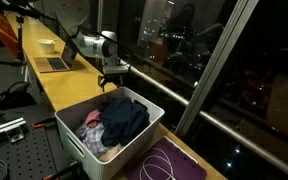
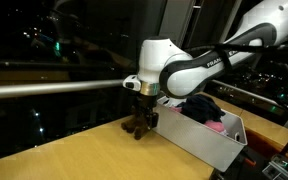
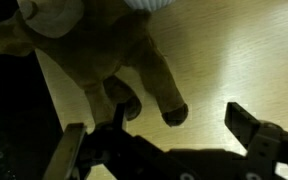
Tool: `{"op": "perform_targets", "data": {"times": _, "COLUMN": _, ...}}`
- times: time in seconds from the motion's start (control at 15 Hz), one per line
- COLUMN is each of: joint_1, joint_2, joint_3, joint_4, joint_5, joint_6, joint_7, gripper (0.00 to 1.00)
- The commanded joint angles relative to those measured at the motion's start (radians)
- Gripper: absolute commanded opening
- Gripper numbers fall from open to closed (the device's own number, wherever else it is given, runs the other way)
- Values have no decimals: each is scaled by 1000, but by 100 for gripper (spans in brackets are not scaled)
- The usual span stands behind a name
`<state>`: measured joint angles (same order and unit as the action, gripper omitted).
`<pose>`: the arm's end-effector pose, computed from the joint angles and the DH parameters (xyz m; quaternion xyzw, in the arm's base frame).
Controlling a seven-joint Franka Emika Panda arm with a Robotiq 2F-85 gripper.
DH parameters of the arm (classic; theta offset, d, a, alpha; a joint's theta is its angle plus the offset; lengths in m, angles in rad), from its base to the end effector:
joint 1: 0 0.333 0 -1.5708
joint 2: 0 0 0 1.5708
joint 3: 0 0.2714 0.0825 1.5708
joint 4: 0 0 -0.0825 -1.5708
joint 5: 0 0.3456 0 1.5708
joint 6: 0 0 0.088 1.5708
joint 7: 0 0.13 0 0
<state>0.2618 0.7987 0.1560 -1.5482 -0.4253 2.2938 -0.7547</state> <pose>0.5959 0.2362 0.1513 0.7554 0.6474 -0.0338 0.0955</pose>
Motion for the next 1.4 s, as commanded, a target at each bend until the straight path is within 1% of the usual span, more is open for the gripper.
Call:
{"op": "perform_targets", "data": {"times": 0.0, "joint_1": -10, "joint_2": 78, "joint_3": -4, "joint_4": 111, "joint_5": -3, "joint_6": -52, "joint_7": -64, "gripper": 100}}
{"op": "perform_targets", "data": {"times": 0.13, "joint_1": -21, "joint_2": 105, "joint_3": -6, "joint_4": 139, "joint_5": 7, "joint_6": -71, "joint_7": -84, "gripper": 100}}
{"op": "perform_targets", "data": {"times": 0.27, "joint_1": -31, "joint_2": 120, "joint_3": -6, "joint_4": 149, "joint_5": 16, "joint_6": -79, "joint_7": -88, "gripper": 72}}
{"op": "perform_targets", "data": {"times": 0.53, "joint_1": -40, "joint_2": 111, "joint_3": 1, "joint_4": 111, "joint_5": 30, "joint_6": -65, "joint_7": -66, "gripper": 42}}
{"op": "perform_targets", "data": {"times": 0.87, "joint_1": -53, "joint_2": 0, "joint_3": 18, "joint_4": -10, "joint_5": 57, "joint_6": -44, "joint_7": -29, "gripper": 5}}
{"op": "perform_targets", "data": {"times": 0.93, "joint_1": -58, "joint_2": -36, "joint_3": 22, "joint_4": -49, "joint_5": 64, "joint_6": -36, "joint_7": -20, "gripper": 0}}
{"op": "perform_targets", "data": {"times": 1.0, "joint_1": -62, "joint_2": -84, "joint_3": 27, "joint_4": -95, "joint_5": 73, "joint_6": -27, "joint_7": -6, "gripper": 0}}
{"op": "perform_targets", "data": {"times": 1.13, "joint_1": -68, "joint_2": -189, "joint_3": 45, "joint_4": -195, "joint_5": 94, "joint_6": -8, "joint_7": 16, "gripper": 4}}
{"op": "perform_targets", "data": {"times": 1.33, "joint_1": -65, "joint_2": -329, "joint_3": 60, "joint_4": -274, "joint_5": 108, "joint_6": 11, "joint_7": 44, "gripper": 4}}
